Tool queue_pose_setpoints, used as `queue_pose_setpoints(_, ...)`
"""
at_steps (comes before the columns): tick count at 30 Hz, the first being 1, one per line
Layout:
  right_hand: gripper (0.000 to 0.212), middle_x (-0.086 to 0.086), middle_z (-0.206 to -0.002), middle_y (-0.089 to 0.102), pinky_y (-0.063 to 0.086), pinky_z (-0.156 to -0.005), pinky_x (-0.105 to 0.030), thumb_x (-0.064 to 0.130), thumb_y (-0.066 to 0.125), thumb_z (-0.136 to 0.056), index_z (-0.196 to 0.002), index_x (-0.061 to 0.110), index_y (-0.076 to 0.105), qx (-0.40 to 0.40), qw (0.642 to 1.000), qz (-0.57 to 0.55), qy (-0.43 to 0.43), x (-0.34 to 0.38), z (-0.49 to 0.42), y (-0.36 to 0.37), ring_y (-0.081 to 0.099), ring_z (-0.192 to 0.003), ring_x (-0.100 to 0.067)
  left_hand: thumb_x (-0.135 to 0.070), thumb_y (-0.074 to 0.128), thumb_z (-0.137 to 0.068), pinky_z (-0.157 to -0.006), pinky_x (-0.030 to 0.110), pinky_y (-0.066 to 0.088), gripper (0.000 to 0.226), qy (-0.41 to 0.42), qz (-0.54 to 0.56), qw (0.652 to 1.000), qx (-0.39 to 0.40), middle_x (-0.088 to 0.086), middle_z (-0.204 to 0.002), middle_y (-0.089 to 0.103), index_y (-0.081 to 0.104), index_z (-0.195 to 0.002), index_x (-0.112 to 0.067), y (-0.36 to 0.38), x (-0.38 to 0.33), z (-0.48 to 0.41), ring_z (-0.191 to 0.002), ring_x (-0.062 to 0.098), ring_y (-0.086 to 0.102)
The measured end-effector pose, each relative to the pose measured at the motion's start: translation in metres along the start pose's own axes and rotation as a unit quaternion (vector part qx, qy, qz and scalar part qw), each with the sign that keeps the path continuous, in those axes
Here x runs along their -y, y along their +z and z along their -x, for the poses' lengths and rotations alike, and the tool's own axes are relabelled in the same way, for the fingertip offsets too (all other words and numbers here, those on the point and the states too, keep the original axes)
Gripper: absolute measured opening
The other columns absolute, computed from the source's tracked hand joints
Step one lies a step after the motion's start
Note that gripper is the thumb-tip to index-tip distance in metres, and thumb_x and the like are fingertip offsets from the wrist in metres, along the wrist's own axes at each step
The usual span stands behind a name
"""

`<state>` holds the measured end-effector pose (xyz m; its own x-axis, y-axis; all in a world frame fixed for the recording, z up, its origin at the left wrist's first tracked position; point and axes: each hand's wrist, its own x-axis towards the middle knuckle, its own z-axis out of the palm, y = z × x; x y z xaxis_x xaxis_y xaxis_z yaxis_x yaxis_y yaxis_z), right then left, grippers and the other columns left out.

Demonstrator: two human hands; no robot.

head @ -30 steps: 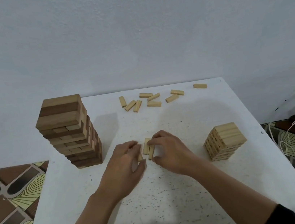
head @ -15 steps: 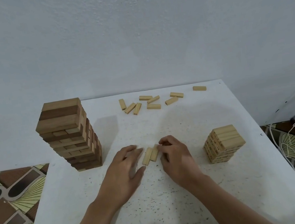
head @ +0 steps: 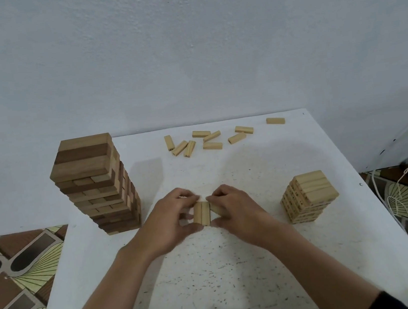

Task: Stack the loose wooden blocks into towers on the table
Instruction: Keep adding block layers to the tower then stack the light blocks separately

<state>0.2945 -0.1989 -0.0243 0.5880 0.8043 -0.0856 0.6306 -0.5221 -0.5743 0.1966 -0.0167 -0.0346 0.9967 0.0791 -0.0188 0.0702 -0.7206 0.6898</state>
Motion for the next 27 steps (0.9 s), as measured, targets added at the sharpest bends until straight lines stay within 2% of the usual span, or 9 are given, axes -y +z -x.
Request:
queue_pose_setpoints(5, 0.053, 0.004, -0.127, 0.048, 0.04, -0.095, -0.023, 0.018, 0.076, -0.086, -0.135, 0.013, 0.058, 0.011, 1.0, -0.003, -0.002, -0.001, 0.005, -0.003, 0.048, -0.112, -0.014, -0.028, 0.087, -0.077, -0.082, 0.019, 0.055, 0.055, 0.007, 0.0, 1.0, 0.015, -0.017, -0.118, 0.057, 0.067, -0.128, -0.023, 0.0, -0.004, -0.004, -0.095, 0.003, 0.062)
queue_pose_setpoints(8, 0.041, 0.006, -0.119, 0.048, 0.04, -0.087, -0.019, 0.023, 0.077, -0.086, -0.124, 0.016, 0.064, 0.013, 1.0, -0.011, -0.023, -0.001, 0.006, 0.0, 0.048, -0.104, -0.012, -0.033, 0.089, -0.073, -0.073, 0.026, 0.057, 0.044, 0.003, 0.001, 1.0, -0.013, -0.016, -0.106, 0.059, 0.071, -0.111, -0.024, 0.003, -0.007, -0.002, -0.084, 0.006, 0.062)
queue_pose_setpoints(10, 0.04, 0.008, -0.116, 0.046, 0.037, -0.084, -0.018, 0.026, 0.078, -0.085, -0.122, 0.017, 0.065, 0.014, 0.999, -0.011, -0.031, -0.001, 0.007, 0.003, 0.046, -0.102, -0.01, -0.035, 0.091, -0.07, -0.071, 0.028, 0.056, 0.044, -0.012, 0.009, 0.999, -0.028, -0.015, -0.104, 0.057, 0.07, -0.107, -0.024, 0.005, -0.007, 0.0, -0.082, 0.008, 0.062)
queue_pose_setpoints(14, 0.059, 0.007, -0.123, 0.047, 0.04, -0.093, -0.023, 0.035, 0.081, -0.081, -0.133, 0.016, 0.061, 0.022, 0.999, -0.014, -0.036, -0.003, 0.01, -0.001, 0.046, -0.109, -0.011, -0.035, 0.093, -0.068, -0.075, 0.018, 0.055, 0.059, -0.028, 0.025, 0.998, -0.043, -0.014, -0.108, 0.054, 0.068, -0.12, -0.023, 0.009, -0.004, 0.005, -0.088, 0.003, 0.06)
queue_pose_setpoints(17, 0.074, 0.006, -0.137, 0.044, 0.036, -0.102, -0.025, 0.035, 0.08, -0.082, -0.146, 0.016, 0.048, 0.046, 0.999, 0.011, -0.026, -0.007, 0.012, -0.008, 0.039, -0.122, -0.011, -0.042, 0.094, -0.064, -0.075, 0.017, 0.054, 0.078, -0.056, 0.031, 0.996, -0.056, -0.013, -0.109, 0.053, 0.061, -0.133, -0.024, 0.011, -0.004, 0.01, -0.086, 0.003, 0.062)
queue_pose_setpoints(20, 0.07, 0.006, -0.133, 0.045, 0.036, -0.102, -0.025, 0.032, 0.077, -0.086, -0.147, 0.016, 0.047, 0.043, 0.999, 0.016, -0.017, -0.01, 0.009, -0.01, 0.038, -0.12, -0.011, -0.042, 0.094, -0.063, -0.075, 0.02, 0.055, 0.074, -0.068, 0.039, 0.994, -0.077, -0.012, -0.105, 0.053, 0.064, -0.129, -0.023, 0.013, -0.003, 0.014, -0.083, 0.008, 0.063)
queue_pose_setpoints(23, 0.064, 0.007, -0.124, 0.047, 0.036, -0.094, -0.026, 0.032, 0.075, -0.088, -0.145, 0.017, 0.05, 0.05, 0.998, 0.017, -0.022, -0.009, 0.001, -0.007, 0.04, -0.113, -0.011, -0.041, 0.093, -0.065, -0.074, 0.019, 0.052, 0.066, -0.065, 0.034, 0.994, -0.084, -0.011, -0.103, 0.053, 0.068, -0.124, -0.024, 0.014, -0.002, 0.014, -0.083, 0.009, 0.06)
queue_pose_setpoints(27, 0.053, 0.008, -0.114, 0.046, 0.033, -0.083, -0.025, 0.038, 0.078, -0.083, -0.13, 0.022, 0.06, 0.046, 0.998, 0.031, -0.034, -0.009, -0.006, -0.007, 0.04, -0.105, -0.01, -0.038, 0.091, -0.069, -0.077, 0.019, 0.049, 0.063, -0.061, 0.027, 0.995, -0.078, -0.013, -0.104, 0.051, 0.068, -0.127, -0.025, 0.014, -0.002, 0.012, -0.089, 0.005, 0.055)
